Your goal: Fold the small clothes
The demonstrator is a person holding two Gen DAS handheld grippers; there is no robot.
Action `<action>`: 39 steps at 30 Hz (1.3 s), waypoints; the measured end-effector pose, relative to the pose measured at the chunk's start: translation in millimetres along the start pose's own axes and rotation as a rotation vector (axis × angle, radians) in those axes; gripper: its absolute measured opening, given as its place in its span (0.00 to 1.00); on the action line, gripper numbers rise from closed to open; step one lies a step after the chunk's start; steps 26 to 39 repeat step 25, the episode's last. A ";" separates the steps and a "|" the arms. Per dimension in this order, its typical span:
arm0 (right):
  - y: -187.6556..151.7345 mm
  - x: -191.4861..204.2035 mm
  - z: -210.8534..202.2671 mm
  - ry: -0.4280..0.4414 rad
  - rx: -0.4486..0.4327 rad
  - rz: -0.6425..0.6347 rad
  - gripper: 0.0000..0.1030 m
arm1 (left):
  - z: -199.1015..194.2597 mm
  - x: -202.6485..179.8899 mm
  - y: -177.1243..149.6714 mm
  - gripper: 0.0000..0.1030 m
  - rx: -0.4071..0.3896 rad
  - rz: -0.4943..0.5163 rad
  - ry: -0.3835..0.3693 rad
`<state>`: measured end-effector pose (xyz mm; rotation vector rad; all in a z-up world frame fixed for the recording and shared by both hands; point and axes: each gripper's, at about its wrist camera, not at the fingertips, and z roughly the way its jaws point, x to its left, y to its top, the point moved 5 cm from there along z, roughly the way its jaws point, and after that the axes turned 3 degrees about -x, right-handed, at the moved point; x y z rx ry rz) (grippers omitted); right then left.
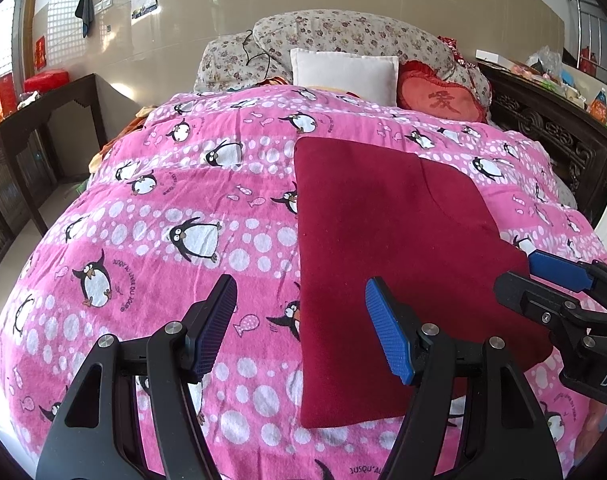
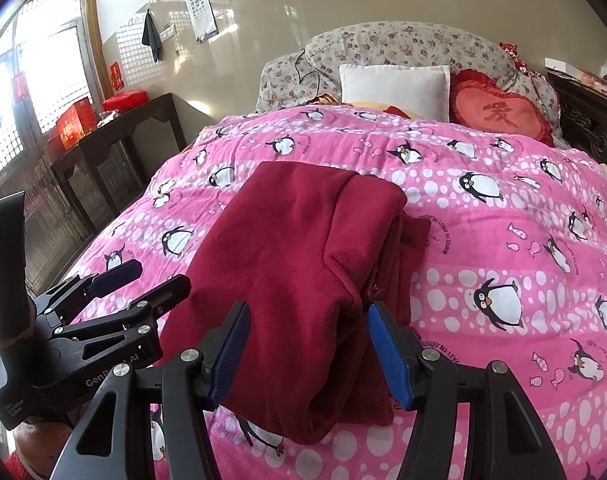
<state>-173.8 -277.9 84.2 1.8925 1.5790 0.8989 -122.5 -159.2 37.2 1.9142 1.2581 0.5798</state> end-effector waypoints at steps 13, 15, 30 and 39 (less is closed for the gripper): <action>-2.4 3.0 3.8 0.001 0.010 -0.003 0.57 | -3.3 2.1 2.0 0.65 -0.021 0.003 0.006; -2.6 3.7 3.8 0.000 0.011 -0.004 0.57 | -3.4 2.2 2.0 0.65 -0.021 0.002 0.005; -0.3 -0.1 0.1 -0.004 0.003 -0.008 0.57 | -7.4 7.1 4.3 0.65 -0.030 0.006 0.004; -0.3 -0.1 0.1 -0.004 0.003 -0.008 0.57 | -7.4 7.1 4.3 0.65 -0.030 0.006 0.004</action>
